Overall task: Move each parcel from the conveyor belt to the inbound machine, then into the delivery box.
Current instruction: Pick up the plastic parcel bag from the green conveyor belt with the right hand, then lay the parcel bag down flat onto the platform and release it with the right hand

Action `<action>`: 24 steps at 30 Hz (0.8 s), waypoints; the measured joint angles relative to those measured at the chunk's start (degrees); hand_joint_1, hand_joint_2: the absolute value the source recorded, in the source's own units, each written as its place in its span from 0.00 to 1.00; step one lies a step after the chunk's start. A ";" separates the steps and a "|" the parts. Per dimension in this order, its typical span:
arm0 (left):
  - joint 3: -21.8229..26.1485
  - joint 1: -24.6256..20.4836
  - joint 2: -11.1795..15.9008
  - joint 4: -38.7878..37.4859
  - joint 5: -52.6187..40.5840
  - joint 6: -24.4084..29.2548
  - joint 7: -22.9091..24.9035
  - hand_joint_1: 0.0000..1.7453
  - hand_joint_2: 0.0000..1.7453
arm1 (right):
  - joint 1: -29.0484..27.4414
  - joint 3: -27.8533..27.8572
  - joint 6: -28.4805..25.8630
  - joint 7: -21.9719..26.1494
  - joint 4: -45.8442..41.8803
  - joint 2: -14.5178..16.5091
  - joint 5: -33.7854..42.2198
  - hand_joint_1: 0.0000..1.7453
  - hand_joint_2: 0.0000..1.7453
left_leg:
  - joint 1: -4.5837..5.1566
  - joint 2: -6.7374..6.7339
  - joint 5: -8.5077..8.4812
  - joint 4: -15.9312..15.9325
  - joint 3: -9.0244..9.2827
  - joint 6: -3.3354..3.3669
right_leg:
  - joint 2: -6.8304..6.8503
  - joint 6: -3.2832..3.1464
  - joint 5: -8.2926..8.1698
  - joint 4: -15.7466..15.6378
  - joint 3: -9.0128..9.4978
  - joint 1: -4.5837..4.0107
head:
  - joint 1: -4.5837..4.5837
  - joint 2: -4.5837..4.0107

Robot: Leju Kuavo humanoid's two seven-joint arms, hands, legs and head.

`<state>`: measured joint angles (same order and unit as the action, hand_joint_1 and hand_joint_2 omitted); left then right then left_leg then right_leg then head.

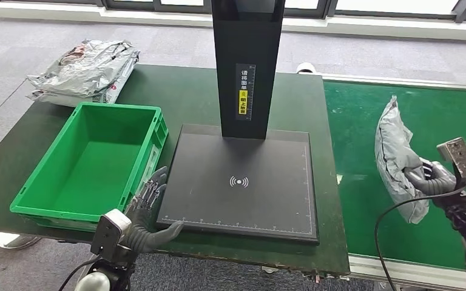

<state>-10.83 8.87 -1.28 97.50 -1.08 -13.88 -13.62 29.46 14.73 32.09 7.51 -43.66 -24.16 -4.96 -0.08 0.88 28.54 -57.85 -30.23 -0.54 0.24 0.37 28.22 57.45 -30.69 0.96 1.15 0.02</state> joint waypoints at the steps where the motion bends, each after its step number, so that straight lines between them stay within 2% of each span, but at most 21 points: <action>1: 0.10 0.14 -0.12 0.14 -0.10 -0.01 0.00 0.00 1.00 | -0.38 0.01 -0.22 -0.36 -2.33 0.35 0.83 1.00 1.00 | 0.00 0.04 0.00 0.00 -0.02 0.00 | 0.04 0.00 0.00 0.00 0.00 0.00 | 0.00 0.00; 6: 0.33 0.28 -0.64 0.35 -0.70 -0.46 0.02 0.00 1.00 | -4.59 -0.13 -2.86 0.82 -15.28 1.74 4.19 1.00 1.00 | 0.01 0.09 0.00 0.00 -0.11 0.00 | 0.12 0.00 0.00 0.00 0.00 0.01 | 0.01 0.01; 9: 0.33 0.24 -0.87 0.33 -1.17 -0.48 0.03 0.00 1.00 | -7.50 -1.34 -4.74 -0.05 -25.06 2.39 5.30 1.00 1.00 | 0.01 0.08 0.00 0.00 -0.10 0.00 | 0.11 0.01 0.00 -0.01 -0.01 0.01 | 0.01 0.00; 14: 0.33 0.02 -0.88 0.25 -1.29 -0.63 0.02 0.00 1.00 | -10.97 -8.01 -7.32 -1.31 -38.31 2.76 5.06 1.00 1.00 | 0.00 0.01 -0.01 0.00 -0.07 -0.01 | 0.04 0.00 0.00 0.00 -0.04 -0.01 | 0.01 0.01; 18: 0.31 -0.26 -0.86 0.16 -1.23 -1.02 0.02 0.00 1.00 | -12.32 -14.19 -8.83 -1.37 -43.56 2.74 4.94 1.00 1.00 | -0.01 0.00 -0.04 0.00 -0.05 -0.04 | 0.02 0.00 -0.01 0.00 -0.05 -0.01 | 0.00 0.00; 24: -0.33 -1.25 -0.69 -0.51 -0.56 -1.91 0.23 0.00 1.00 | -13.34 -21.87 -7.62 -3.86 -45.90 3.47 2.38 1.00 1.00 | -0.01 -0.04 -0.05 0.00 -0.11 -0.04 | -0.03 0.00 -0.08 0.00 -0.04 -0.01 | 0.01 0.00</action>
<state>-11.15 7.62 -1.97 97.00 -1.64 -15.79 -13.39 16.12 -7.14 24.47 3.65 -89.56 -20.69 -2.58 -0.09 0.84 28.49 -57.86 -30.35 -0.59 0.20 0.37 28.14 57.46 -30.72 0.95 1.15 0.02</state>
